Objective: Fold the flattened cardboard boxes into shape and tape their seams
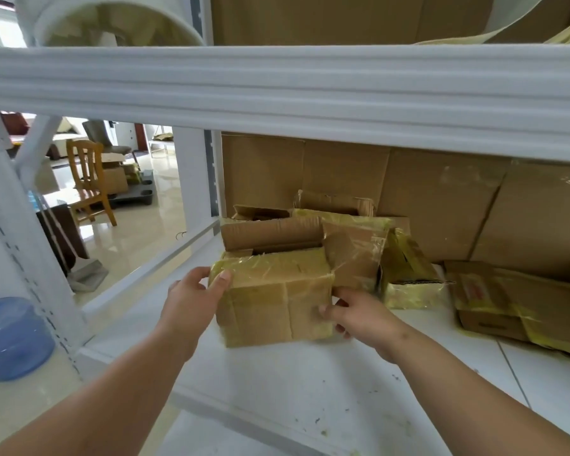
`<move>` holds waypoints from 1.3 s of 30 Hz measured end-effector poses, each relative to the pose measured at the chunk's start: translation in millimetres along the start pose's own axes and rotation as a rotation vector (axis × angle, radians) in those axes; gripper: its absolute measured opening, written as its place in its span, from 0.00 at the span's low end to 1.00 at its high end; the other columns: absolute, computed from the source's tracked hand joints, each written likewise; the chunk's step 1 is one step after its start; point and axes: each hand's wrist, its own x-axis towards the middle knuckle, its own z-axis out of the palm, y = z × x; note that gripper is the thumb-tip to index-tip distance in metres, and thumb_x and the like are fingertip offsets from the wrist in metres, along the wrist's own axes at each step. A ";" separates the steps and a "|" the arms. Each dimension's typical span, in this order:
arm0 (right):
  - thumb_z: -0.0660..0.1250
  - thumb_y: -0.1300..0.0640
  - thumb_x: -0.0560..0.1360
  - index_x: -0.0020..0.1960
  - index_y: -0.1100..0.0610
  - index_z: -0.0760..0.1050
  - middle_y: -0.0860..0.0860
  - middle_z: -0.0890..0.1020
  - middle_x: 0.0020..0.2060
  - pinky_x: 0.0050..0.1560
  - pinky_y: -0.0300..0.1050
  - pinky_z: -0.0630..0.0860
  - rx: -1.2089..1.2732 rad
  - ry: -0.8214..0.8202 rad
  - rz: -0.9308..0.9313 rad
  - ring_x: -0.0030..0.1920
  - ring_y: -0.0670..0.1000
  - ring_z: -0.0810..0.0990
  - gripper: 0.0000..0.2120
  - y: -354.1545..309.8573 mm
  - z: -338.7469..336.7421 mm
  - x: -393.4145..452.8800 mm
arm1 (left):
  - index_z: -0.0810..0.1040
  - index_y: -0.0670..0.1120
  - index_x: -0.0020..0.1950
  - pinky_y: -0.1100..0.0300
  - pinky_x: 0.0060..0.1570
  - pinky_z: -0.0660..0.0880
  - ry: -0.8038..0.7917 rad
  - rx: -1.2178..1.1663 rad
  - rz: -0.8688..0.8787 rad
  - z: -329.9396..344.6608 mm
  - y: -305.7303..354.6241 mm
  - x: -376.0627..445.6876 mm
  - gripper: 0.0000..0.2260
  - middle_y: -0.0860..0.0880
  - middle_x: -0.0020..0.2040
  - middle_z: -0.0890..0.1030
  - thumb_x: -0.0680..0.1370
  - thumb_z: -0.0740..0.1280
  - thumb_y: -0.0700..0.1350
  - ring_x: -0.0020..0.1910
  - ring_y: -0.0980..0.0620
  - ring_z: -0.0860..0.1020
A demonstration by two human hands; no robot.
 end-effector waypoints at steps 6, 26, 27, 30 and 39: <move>0.68 0.56 0.76 0.74 0.48 0.64 0.50 0.80 0.53 0.58 0.47 0.75 0.081 -0.106 0.006 0.54 0.51 0.79 0.28 -3.2 24.0 19.0 | 0.69 0.51 0.74 0.48 0.52 0.81 0.048 -0.069 0.029 -8.5 -0.7 30.5 0.19 0.47 0.50 0.78 0.82 0.64 0.49 0.38 0.50 0.78; 0.66 0.55 0.79 0.79 0.44 0.56 0.47 0.67 0.75 0.67 0.45 0.71 -0.092 -0.134 0.015 0.69 0.50 0.72 0.33 0.1 8.5 47.4 | 0.62 0.82 0.62 0.40 0.69 0.68 -0.157 -0.123 0.074 19.6 -14.9 75.4 0.36 0.53 0.73 0.65 0.65 0.72 0.51 0.71 0.45 0.68; 0.66 0.54 0.79 0.78 0.45 0.58 0.47 0.68 0.74 0.66 0.44 0.72 -0.108 -0.108 0.015 0.68 0.49 0.72 0.31 5.0 1.4 43.1 | 0.63 0.77 0.67 0.40 0.70 0.66 -0.139 -0.098 0.105 26.1 -12.4 69.6 0.36 0.55 0.76 0.60 0.65 0.72 0.53 0.74 0.47 0.64; 0.65 0.55 0.80 0.76 0.47 0.65 0.47 0.71 0.71 0.59 0.40 0.73 -0.128 -0.044 0.019 0.67 0.49 0.73 0.26 22.4 -25.1 24.5 | 0.63 0.56 0.76 0.47 0.71 0.62 0.039 -0.010 0.156 51.5 1.8 45.7 0.32 0.55 0.77 0.52 0.74 0.70 0.47 0.71 0.52 0.60; 0.60 0.55 0.81 0.68 0.52 0.75 0.50 0.78 0.64 0.57 0.42 0.77 -0.324 0.120 0.051 0.59 0.52 0.79 0.17 105.4 -133.7 -61.9 | 0.68 0.52 0.72 0.43 0.66 0.70 -0.136 0.306 0.353 177.6 43.0 -51.7 0.23 0.45 0.69 0.64 0.78 0.68 0.50 0.63 0.39 0.70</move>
